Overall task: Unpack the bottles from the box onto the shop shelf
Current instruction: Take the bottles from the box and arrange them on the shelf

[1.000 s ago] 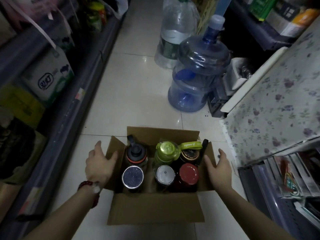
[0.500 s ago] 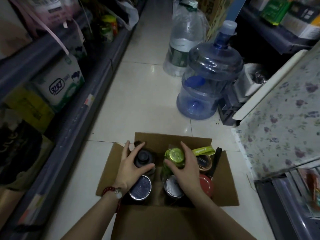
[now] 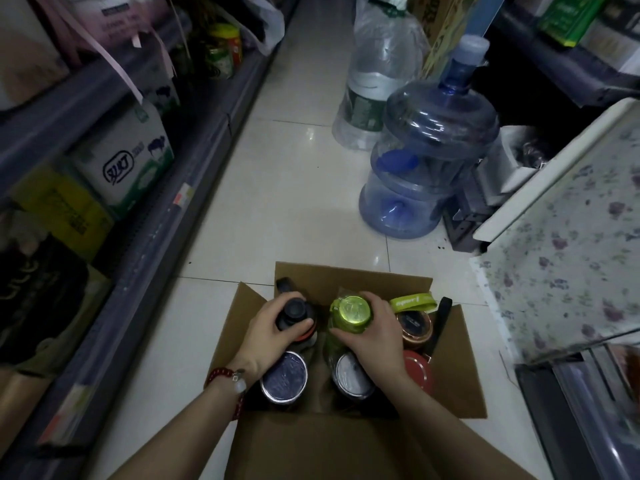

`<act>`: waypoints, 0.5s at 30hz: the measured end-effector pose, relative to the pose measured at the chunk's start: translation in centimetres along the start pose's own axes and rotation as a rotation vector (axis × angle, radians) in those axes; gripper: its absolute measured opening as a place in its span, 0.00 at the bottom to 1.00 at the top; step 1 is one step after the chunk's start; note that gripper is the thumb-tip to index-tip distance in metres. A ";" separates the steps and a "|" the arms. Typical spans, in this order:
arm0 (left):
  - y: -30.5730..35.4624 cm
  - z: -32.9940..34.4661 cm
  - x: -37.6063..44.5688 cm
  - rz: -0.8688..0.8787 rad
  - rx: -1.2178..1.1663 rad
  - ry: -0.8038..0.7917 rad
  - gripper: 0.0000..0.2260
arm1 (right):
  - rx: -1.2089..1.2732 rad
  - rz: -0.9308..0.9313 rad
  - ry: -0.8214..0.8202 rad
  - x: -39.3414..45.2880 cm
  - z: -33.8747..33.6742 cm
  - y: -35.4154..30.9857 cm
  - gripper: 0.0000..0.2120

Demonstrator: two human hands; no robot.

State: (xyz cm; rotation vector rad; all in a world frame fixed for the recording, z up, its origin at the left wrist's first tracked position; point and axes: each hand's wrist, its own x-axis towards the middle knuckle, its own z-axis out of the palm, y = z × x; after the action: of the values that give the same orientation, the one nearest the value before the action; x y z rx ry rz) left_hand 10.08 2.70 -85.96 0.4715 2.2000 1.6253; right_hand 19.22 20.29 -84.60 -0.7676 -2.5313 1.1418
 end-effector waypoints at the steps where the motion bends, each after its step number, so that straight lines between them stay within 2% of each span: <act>1: 0.5 -0.1 -0.1 -0.002 -0.006 0.012 0.17 | 0.015 0.005 0.003 -0.1 -0.4 -0.4 0.37; 7: 7.5 -1.4 -0.7 -0.004 -0.028 0.035 0.17 | 0.159 0.085 0.035 0.1 -5.6 -6.2 0.37; 9: 10.7 -2.1 -1.0 0.012 -0.007 0.054 0.16 | 0.183 0.105 0.032 -0.1 -8.3 -8.6 0.34; 15: 25.0 -3.9 -1.9 0.053 -0.012 0.033 0.14 | 0.193 0.101 0.067 -0.8 -18.1 -17.3 0.30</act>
State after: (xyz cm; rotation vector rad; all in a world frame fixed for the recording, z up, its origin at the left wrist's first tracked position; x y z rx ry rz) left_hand 11.19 5.54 -60.74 0.5070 2.2180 1.6845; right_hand 21.55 21.44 -59.69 -0.8751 -2.3094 1.3453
